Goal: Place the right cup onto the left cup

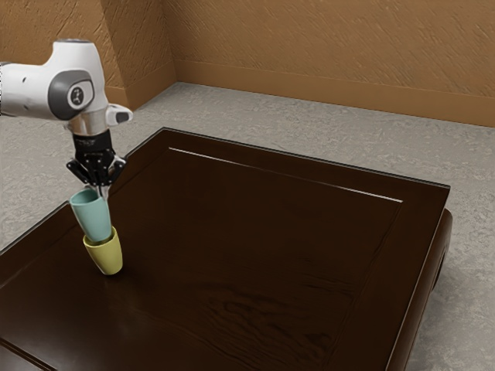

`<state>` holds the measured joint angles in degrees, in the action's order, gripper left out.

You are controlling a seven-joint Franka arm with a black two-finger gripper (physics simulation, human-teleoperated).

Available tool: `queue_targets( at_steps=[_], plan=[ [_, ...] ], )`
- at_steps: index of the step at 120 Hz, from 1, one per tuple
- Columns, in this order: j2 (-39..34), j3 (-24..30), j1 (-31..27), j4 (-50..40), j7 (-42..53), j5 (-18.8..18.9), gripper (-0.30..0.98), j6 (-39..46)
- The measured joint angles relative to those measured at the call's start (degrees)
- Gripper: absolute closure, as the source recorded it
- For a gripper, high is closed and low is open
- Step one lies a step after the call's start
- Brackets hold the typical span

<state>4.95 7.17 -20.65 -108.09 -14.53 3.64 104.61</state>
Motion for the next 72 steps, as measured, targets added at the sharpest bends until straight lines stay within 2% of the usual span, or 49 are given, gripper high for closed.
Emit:
queue_targets(
  at_steps=[15,36,53,61,72],
  plan=[
    [1.4,0.0,0.9,0.1,0.0,0.0,0.78,0.5],
    [1.8,-0.4,0.7,-0.6,-0.1,-0.3,0.40,2.0],
    [0.8,-0.5,1.5,-0.1,0.0,-0.6,0.20,2.4],
    [0.1,-2.8,5.6,1.4,0.0,-0.6,0.15,1.8],
    [-0.2,-7.8,14.2,5.9,0.1,-0.5,0.10,-0.9]
  ],
)
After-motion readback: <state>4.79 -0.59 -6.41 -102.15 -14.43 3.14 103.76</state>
